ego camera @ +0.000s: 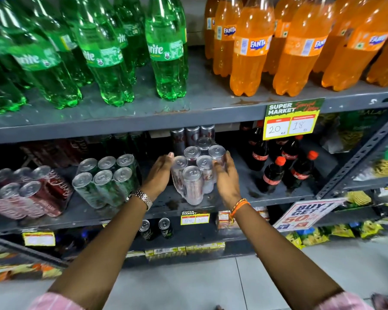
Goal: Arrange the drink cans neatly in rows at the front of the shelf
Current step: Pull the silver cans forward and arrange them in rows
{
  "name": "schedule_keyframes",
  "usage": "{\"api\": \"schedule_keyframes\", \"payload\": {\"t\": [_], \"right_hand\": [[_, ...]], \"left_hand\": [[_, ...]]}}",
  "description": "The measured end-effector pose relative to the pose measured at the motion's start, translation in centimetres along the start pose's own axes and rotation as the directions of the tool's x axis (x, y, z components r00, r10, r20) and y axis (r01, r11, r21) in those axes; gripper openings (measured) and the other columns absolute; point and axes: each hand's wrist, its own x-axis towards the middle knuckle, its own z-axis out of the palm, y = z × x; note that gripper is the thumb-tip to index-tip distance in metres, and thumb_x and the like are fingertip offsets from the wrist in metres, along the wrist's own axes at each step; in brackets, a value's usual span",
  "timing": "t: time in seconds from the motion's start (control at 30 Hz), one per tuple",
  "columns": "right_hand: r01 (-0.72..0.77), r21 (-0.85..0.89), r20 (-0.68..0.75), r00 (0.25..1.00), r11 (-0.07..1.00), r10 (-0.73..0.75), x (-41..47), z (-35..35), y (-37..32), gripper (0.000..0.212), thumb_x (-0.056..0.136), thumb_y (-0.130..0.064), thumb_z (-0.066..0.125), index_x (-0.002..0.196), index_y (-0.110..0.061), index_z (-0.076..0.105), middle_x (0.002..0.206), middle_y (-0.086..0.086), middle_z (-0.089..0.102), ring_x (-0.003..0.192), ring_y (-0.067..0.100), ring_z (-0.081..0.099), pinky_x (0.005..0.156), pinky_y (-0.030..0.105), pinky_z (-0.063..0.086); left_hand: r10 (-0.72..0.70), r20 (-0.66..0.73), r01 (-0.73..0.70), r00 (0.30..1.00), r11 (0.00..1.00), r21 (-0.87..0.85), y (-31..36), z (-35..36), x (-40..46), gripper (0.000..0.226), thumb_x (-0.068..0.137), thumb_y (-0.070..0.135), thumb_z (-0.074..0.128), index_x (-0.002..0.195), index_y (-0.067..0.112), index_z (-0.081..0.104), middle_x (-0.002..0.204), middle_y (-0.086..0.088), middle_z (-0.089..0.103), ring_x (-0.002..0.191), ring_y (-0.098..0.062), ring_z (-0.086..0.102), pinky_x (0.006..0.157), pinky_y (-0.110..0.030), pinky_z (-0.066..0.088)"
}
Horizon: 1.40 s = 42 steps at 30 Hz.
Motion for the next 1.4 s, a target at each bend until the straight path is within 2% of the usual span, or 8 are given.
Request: {"api": "schedule_keyframes", "payload": {"t": [0.17,0.43,0.6,0.73,0.83,0.97,1.27,1.4], "right_hand": [[0.03,0.004,-0.145,0.989,1.0,-0.029,-0.2,0.8,-0.1,0.058,0.087,-0.034,0.054,0.144,-0.021,0.053,0.146,0.003,0.057,0.137,0.022,0.052,0.119,0.042,0.038],[0.041,-0.091,0.024,0.999,0.995,-0.039,2.5,0.0,-0.2,0.042,0.094,-0.028,0.055,0.135,-0.024,0.062,0.132,0.001,0.069,0.122,0.019,0.064,0.108,0.034,0.048],[0.023,-0.131,0.163,0.987,0.991,-0.001,6.8,-2.2,-2.1,0.033,0.099,-0.022,0.059,0.131,-0.017,0.063,0.123,0.002,0.072,0.12,0.02,0.064,0.112,0.036,0.046],[0.126,0.064,-0.07,0.99,0.99,-0.121,1.9,-1.6,-0.6,0.027,0.094,-0.014,0.065,0.12,-0.015,0.062,0.099,-0.002,0.068,0.098,0.011,0.063,0.098,0.026,0.051],[0.271,0.013,-0.249,0.933,0.962,-0.26,-3.5,0.1,1.9,0.032,0.088,-0.034,0.072,0.116,-0.025,0.061,0.106,-0.009,0.066,0.097,-0.006,0.063,0.087,0.009,0.048],[0.224,-0.025,-0.195,0.955,0.974,-0.224,-6.1,1.7,3.7,0.049,0.081,-0.053,0.073,0.121,-0.032,0.057,0.119,-0.013,0.06,0.116,0.015,0.062,0.097,0.033,0.053],[0.128,0.177,-0.133,0.985,0.976,-0.106,-3.1,-0.9,4.0,0.046,0.086,-0.013,0.077,0.13,-0.012,0.062,0.128,0.008,0.071,0.118,0.018,0.069,0.102,0.032,0.056],[0.078,0.205,0.007,0.997,0.976,-0.081,0.2,-3.0,3.4,0.043,0.095,-0.001,0.062,0.137,-0.001,0.056,0.137,0.016,0.065,0.126,0.025,0.061,0.11,0.035,0.049]], "left_hand": [[-0.065,-0.025,0.062,0.998,0.992,-0.106,-0.8,1.2,-0.9,0.059,0.096,0.06,0.035,0.136,0.022,0.057,0.147,0.002,0.054,0.136,-0.013,0.048,0.121,-0.044,0.032],[-0.01,-0.024,0.005,1.0,0.985,-0.174,-1.6,2.7,-4.9,0.032,0.099,0.052,0.037,0.12,0.044,0.061,0.143,0.004,0.053,0.135,-0.012,0.049,0.121,-0.039,0.032],[-0.067,0.059,0.077,0.996,0.978,-0.193,-0.9,3.1,-4.0,0.076,0.085,0.076,0.038,0.141,0.026,0.053,0.15,0.005,0.05,0.14,-0.01,0.044,0.124,-0.039,0.027],[-0.041,0.022,0.044,0.999,0.991,-0.13,1.6,2.0,-0.5,0.055,0.099,0.055,0.036,0.14,0.022,0.051,0.151,0.003,0.048,0.14,-0.011,0.043,0.12,-0.033,0.029],[0.006,0.063,-0.007,0.998,1.0,0.025,4.2,2.2,2.8,0.047,0.104,0.04,0.035,0.144,0.018,0.047,0.145,0.006,0.047,0.14,-0.013,0.041,0.105,-0.012,0.026],[-0.067,0.223,-0.006,0.972,0.95,0.312,6.1,2.8,6.3,0.055,0.106,0.041,0.028,0.153,0.013,0.035,0.164,-0.006,0.029,0.152,-0.022,0.026,0.117,-0.021,0.017],[-0.096,0.156,0.028,0.983,0.921,0.39,4.5,2.5,6.9,0.062,0.102,0.05,0.029,0.152,0.014,0.037,0.162,-0.01,0.032,0.151,-0.028,0.028,0.122,-0.033,0.02],[-0.019,-0.024,0.026,1.0,0.934,0.357,3.1,1.0,5.1,0.059,0.1,0.053,0.037,0.124,0.006,0.064,0.132,-0.019,0.064,0.124,-0.035,0.058,0.097,-0.03,0.041]]}}
